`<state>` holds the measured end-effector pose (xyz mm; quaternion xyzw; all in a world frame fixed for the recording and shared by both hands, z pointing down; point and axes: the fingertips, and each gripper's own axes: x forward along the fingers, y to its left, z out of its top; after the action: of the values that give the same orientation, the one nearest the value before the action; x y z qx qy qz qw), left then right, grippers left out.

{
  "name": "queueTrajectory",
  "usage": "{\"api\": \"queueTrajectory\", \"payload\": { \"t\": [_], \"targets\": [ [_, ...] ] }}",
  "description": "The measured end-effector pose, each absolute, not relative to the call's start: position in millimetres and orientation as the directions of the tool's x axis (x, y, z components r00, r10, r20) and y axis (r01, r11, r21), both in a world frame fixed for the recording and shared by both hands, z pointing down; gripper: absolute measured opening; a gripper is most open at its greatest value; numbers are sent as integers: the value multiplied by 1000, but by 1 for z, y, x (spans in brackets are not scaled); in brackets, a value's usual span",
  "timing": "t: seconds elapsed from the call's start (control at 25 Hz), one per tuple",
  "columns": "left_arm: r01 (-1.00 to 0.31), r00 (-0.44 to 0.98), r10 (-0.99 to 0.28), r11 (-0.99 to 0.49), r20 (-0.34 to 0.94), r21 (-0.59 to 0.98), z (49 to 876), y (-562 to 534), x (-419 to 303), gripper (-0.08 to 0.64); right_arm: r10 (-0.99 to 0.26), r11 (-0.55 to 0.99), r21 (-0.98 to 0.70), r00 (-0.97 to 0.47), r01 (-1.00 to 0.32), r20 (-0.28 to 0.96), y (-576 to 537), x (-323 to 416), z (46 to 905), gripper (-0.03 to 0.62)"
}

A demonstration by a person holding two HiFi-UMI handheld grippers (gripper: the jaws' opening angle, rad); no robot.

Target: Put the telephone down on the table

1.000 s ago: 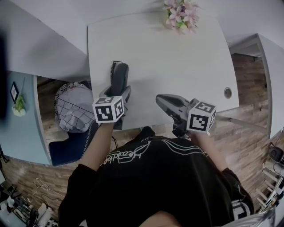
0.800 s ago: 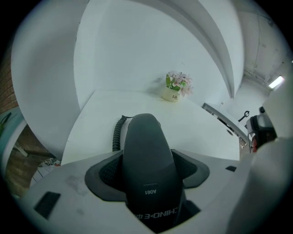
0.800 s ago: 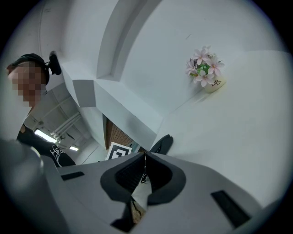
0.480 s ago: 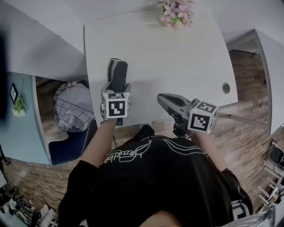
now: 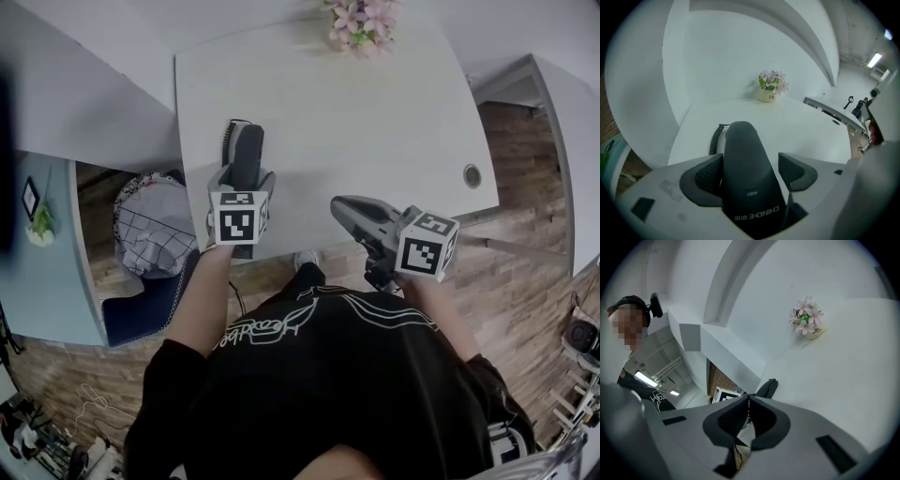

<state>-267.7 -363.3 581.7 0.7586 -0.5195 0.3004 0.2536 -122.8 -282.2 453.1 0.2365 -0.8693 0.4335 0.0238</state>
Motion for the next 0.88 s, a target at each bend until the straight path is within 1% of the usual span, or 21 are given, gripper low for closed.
{"api": "queueTrajectory", "payload": {
  "t": [0.16, 0.28, 0.44, 0.56, 0.68, 0.88],
  "targets": [
    [-931, 318, -668, -356, 673, 86, 559, -359, -273, 351, -409, 515, -730, -878, -449, 251, -274, -108, 447, 40],
    [-935, 323, -694, -339, 644, 103, 537, -346, -282, 351, -420, 525, -721, -875, -451, 241, -268, -99, 440, 40],
    [-936, 353, -738, -277, 575, 219, 499, -315, -287, 351, -421, 547, -708, -878, -446, 228, -251, -93, 429, 40],
    [-906, 414, -763, -292, 497, 307, 460, -285, -272, 350, -407, 575, -697, -889, -428, 210, -231, -92, 416, 40],
    [-879, 455, -789, -324, 414, 349, 424, -258, -251, 348, -393, 611, -674, -898, -414, 195, -212, -89, 401, 40],
    [-832, 530, -772, -394, 350, 389, 394, -206, -208, 339, -382, 675, -609, -903, -417, 195, -176, -81, 380, 40]
  ]
}}
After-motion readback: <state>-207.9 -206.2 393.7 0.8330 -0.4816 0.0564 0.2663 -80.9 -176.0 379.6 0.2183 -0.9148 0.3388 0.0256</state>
